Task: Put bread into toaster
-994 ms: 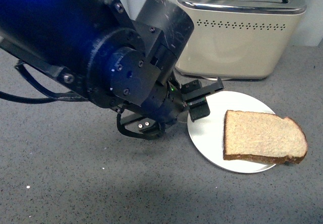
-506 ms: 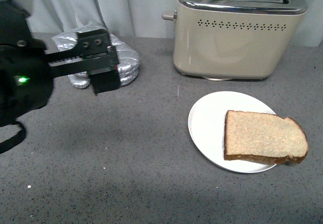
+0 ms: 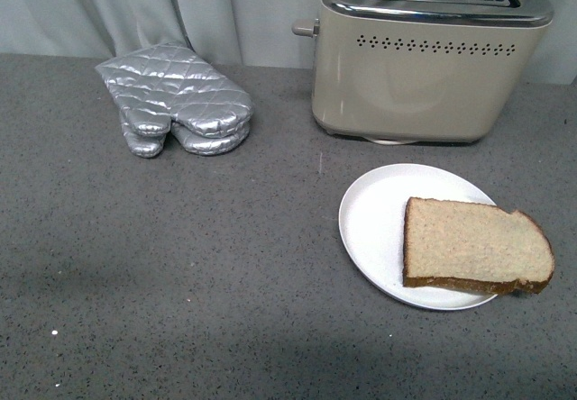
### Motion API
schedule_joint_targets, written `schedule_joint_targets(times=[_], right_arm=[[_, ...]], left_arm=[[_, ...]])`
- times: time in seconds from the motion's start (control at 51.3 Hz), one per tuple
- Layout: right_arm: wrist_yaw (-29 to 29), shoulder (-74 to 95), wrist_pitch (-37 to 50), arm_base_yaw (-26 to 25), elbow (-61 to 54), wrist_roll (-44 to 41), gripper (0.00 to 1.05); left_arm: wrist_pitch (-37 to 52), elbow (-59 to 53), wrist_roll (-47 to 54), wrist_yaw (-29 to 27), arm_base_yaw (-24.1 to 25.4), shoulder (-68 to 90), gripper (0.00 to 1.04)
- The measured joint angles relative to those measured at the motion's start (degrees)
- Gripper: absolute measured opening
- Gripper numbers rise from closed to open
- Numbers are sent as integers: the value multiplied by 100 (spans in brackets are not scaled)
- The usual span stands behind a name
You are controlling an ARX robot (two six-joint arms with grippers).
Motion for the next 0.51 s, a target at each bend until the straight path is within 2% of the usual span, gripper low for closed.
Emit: schedule_joint_targets(times=[0.039,0.39,0.468,0.506], right_arm=[[0,0,0,0,0,2,95],[2,0,0,0,0,2,95],[2,0,0,0,0,2,95],[2,0,0,0,0,2,95]], left_arm=[[-463,-28,11,118,101,-457,4],[-2282,-490,68,804,785,-2887,4],[-2671,-494,72,1320,1180,-3329,4],[-2802,-494,72,1342,1272,-3482,4]])
